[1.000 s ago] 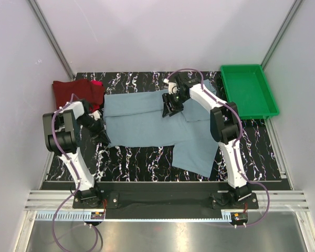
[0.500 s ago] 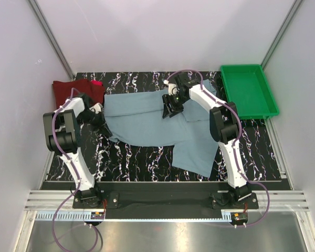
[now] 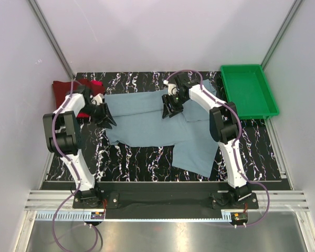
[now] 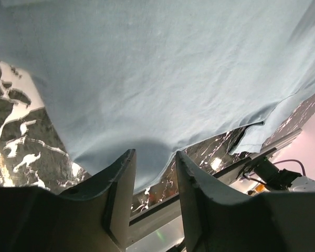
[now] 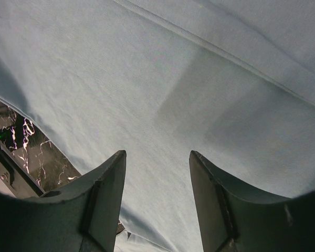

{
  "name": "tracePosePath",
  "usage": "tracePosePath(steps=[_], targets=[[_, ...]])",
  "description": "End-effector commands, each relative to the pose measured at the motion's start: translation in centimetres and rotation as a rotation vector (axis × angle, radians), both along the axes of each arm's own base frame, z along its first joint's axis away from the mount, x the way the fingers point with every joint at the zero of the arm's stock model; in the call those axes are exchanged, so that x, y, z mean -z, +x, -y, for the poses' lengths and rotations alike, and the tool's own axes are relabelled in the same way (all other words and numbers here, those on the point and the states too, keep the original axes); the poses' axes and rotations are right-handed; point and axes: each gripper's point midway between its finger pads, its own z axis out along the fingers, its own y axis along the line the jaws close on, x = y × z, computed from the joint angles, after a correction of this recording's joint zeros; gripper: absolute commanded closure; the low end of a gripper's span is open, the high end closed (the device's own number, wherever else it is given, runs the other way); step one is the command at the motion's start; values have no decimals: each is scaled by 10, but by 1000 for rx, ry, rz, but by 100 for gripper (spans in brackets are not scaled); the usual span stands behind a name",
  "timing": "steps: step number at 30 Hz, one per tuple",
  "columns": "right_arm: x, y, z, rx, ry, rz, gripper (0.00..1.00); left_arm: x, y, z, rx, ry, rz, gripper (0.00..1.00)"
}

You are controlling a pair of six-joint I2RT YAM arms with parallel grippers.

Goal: Fold and stack the t-shirts
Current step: Fold the tshirt

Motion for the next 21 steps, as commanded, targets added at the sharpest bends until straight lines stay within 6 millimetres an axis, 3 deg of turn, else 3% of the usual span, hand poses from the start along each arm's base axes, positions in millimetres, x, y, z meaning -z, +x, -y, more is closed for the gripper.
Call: tracePosePath(steps=[1,8,13,16,21], targets=[[-11,6,-11,-21,12,59,41,-24,-23,-5,-39,18,23,61],[-12,6,-13,-23,21,58,41,-23,-77,-4,-72,39,-67,70],[-11,2,-12,-29,19,51,41,-13,-106,-12,-98,85,-153,69],[-10,2,-13,-30,20,49,41,-4,-114,-13,-123,87,-193,64],[-12,2,-11,-30,16,51,41,5,-109,-16,-154,78,-215,61]])
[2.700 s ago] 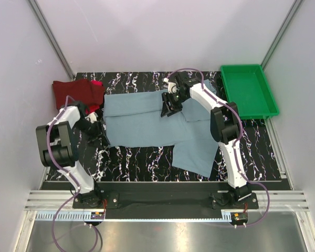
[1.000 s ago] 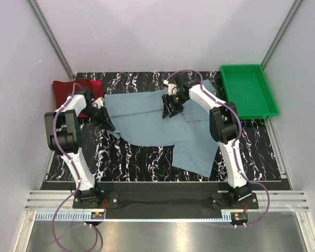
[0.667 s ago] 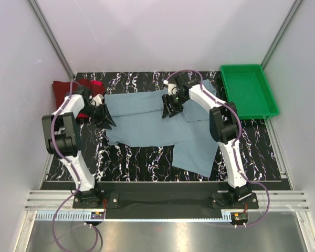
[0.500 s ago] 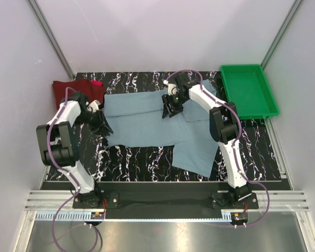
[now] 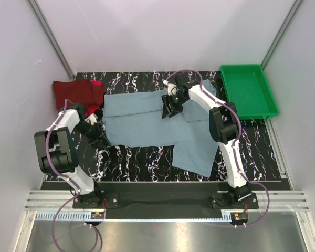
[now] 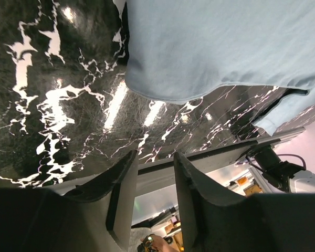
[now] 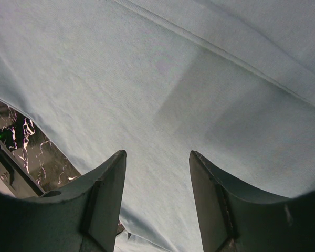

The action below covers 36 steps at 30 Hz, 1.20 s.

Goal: Fold and stack the t-shirts
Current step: Fold the tshirt

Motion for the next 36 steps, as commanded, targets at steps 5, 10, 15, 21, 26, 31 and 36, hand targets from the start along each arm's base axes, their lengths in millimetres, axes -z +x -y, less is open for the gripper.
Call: tracePosePath(steps=[5,10,15,21,26,31,36], targets=[[-10,0,-8,-32,6,50,41,13,25,-9,-44,15,10,59],[-11,2,-6,-32,-7,63,41,25,48,-16,-51,18,8,58],[-10,1,-3,-32,-16,68,41,32,63,-20,-55,24,14,58],[-2,2,2,-16,-51,67,41,40,68,-21,-51,19,8,60],[21,-2,10,-1,-100,29,41,42,68,-17,-47,6,4,69],[27,0,7,-2,-93,21,41,35,79,-16,-33,0,48,97],[31,5,8,2,-104,28,41,18,102,-21,-12,17,136,100]])
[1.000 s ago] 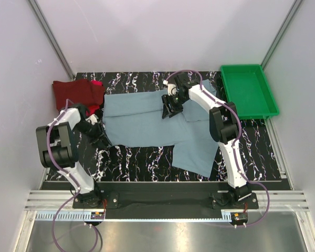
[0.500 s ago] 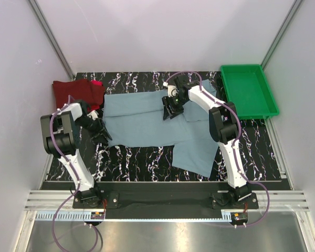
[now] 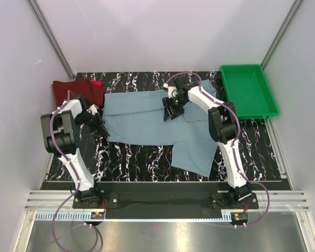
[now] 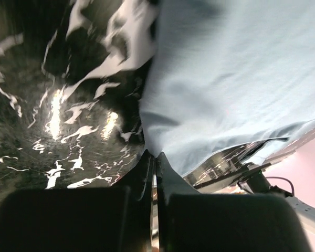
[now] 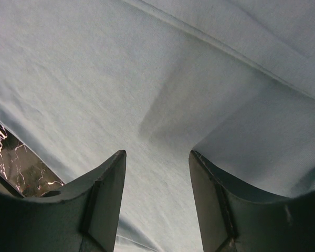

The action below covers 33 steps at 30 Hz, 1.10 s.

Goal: Fold and stack the t-shirts
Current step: Fold the tshirt

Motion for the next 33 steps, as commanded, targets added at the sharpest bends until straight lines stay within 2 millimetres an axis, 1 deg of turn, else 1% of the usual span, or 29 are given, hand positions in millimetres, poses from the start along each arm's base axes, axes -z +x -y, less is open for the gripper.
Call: tracePosePath(steps=[1,2,5,9,10,12,13,14,15,17,18,19,21,23,25,27,29,32,33], targets=[[12,6,-3,-4,-31,23,41,-24,33,-2,31,7,134,100],[14,6,-2,1,-37,22,40,-31,42,-2,38,12,163,100],[20,4,-1,2,-42,10,40,-42,53,3,60,6,204,100],[20,5,-2,2,-38,8,40,-51,59,12,85,0,228,100],[19,6,-4,0,-34,15,40,-54,58,19,100,-10,232,100],[19,7,-4,2,-32,13,40,-54,60,24,115,-17,236,99],[18,7,-4,2,-32,13,40,-54,59,32,136,-28,235,98],[19,6,-4,2,-32,10,40,-54,60,37,151,-31,236,98],[19,6,-5,1,-30,12,40,-48,60,40,171,-31,230,97],[19,6,-4,2,-29,8,40,-48,65,51,212,-30,247,97],[17,6,-5,0,-26,13,40,-44,65,58,233,-36,241,95],[17,6,-4,0,-28,12,40,-47,69,61,245,-36,257,92],[15,5,-4,-2,-27,15,40,-47,74,64,261,-25,275,90],[15,4,-4,-4,-28,13,40,-50,80,67,271,-24,299,74],[15,4,-3,-3,-27,13,40,-49,85,66,276,-6,317,66],[14,4,-4,-5,-23,14,40,-49,89,64,280,12,332,62],[13,5,-4,-5,-20,14,40,-53,92,60,290,36,355,57],[12,4,-6,-6,-16,14,40,-66,91,55,294,73,382,56],[12,4,-5,-5,-15,13,40,-75,89,50,286,97,394,55]])
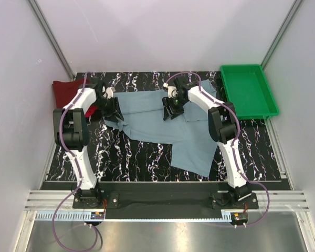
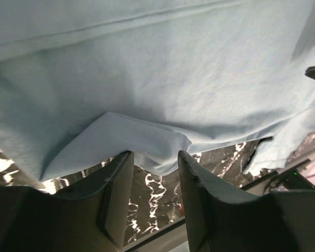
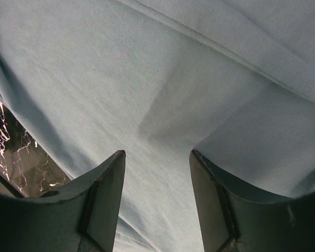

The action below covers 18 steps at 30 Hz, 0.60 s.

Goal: Fold and stack the t-shirts
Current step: Fold the tshirt

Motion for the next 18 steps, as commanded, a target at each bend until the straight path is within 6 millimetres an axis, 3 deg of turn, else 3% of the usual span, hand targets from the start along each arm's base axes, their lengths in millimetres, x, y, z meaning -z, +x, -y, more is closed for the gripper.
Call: tracePosePath(steps=[1,2,6,11,15,18], targets=[[13,1,-3,-11,-21,11,40,-38,8,-12,-10,50,123,55],[13,0,-4,-12,-17,9,40,-46,5,-13,-12,51,144,55],[14,-2,-4,-10,-14,-1,40,-39,-16,-19,-38,67,94,54],[10,-3,-4,-13,-12,5,40,-43,-55,-28,-115,62,29,60],[11,-5,-3,-13,-12,-4,40,-20,-95,-23,-188,-1,-127,66],[10,-3,-2,-11,-16,4,40,-13,-105,-16,-220,-47,-189,72]])
